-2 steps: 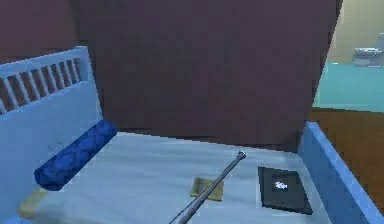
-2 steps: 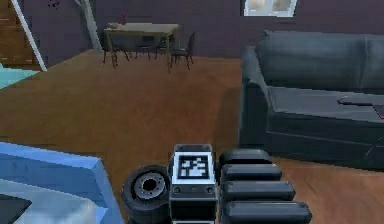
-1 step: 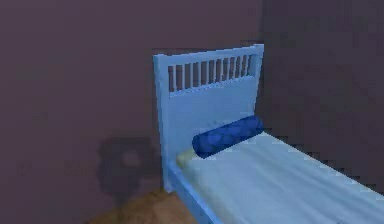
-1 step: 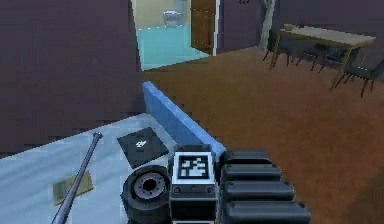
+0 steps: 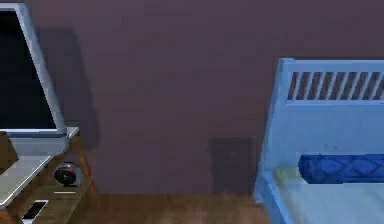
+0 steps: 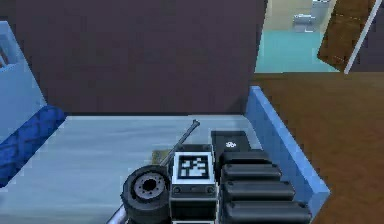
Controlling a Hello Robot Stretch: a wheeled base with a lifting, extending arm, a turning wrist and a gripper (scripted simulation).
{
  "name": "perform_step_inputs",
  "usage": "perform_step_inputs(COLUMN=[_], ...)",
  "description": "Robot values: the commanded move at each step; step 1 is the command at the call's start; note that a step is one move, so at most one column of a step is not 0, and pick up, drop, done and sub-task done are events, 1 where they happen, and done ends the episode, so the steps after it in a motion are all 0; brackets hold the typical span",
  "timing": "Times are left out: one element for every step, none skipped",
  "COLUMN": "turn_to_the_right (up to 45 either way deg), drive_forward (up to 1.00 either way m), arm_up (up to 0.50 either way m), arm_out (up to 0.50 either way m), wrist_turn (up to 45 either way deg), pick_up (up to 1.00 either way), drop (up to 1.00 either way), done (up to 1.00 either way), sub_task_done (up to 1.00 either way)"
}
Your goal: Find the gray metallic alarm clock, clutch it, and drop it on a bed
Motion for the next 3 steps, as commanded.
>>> perform_step_inputs(turn_to_the_right=[45.0,45.0,45.0], drive_forward=[0.00,0.00,0.00], arm_up=[0.00,0.00,0.00], arm_out=[0.00,0.00,0.00], wrist_turn=[0.0,0.0,0.0], pick_up=[0.00,0.00,0.00], drop=[0.00,0.00,0.00], done=[0.00,0.00,0.00], sub_task_done=[0.00,0.00,0.00])
